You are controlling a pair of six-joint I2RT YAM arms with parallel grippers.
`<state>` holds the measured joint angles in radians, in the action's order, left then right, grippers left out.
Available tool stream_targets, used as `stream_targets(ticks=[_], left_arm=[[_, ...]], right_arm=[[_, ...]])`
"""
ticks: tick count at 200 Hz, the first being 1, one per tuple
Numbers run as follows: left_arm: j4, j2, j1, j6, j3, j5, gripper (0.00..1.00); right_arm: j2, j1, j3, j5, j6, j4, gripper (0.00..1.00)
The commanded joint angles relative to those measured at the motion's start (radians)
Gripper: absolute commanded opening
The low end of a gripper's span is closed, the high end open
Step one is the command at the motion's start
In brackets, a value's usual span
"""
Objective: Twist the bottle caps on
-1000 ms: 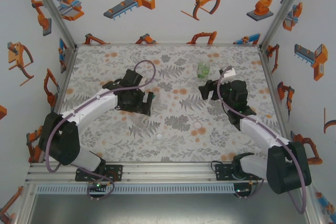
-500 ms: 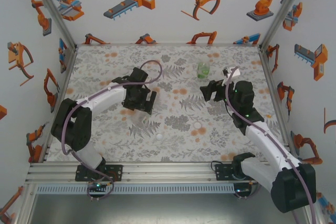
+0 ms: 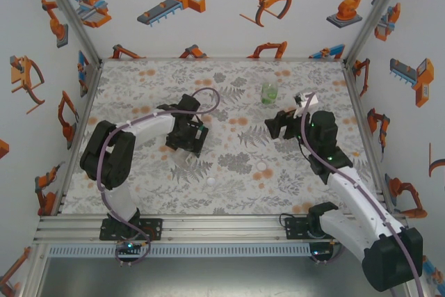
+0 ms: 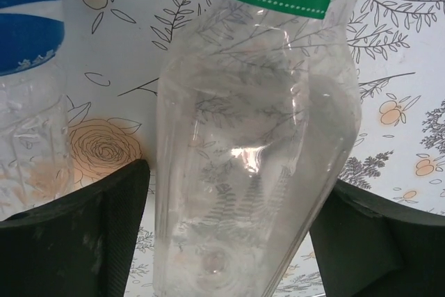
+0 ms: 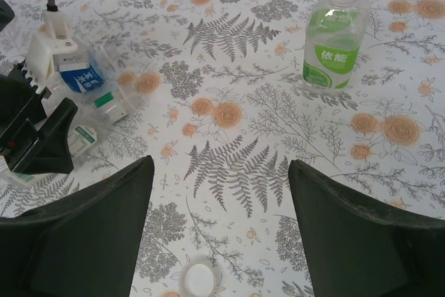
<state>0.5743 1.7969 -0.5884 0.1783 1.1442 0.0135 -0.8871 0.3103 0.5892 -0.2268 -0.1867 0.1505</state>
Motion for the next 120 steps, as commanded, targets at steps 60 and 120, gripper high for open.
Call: stream_targets(ticks=[60, 120], left_arm=[[0.009, -0.003, -0.038, 0.024, -0.018, -0.053, 0.57], [-0.083, -0.245, -0.072, 0.015, -0.097, -0.001, 0.37]], right_arm=[[0.049, 0.020, 0.014, 0.051, -0.020, -0.118, 0.68], [0.015, 0.153, 0.087, 0.060, -0.232, -0.175, 0.66]])
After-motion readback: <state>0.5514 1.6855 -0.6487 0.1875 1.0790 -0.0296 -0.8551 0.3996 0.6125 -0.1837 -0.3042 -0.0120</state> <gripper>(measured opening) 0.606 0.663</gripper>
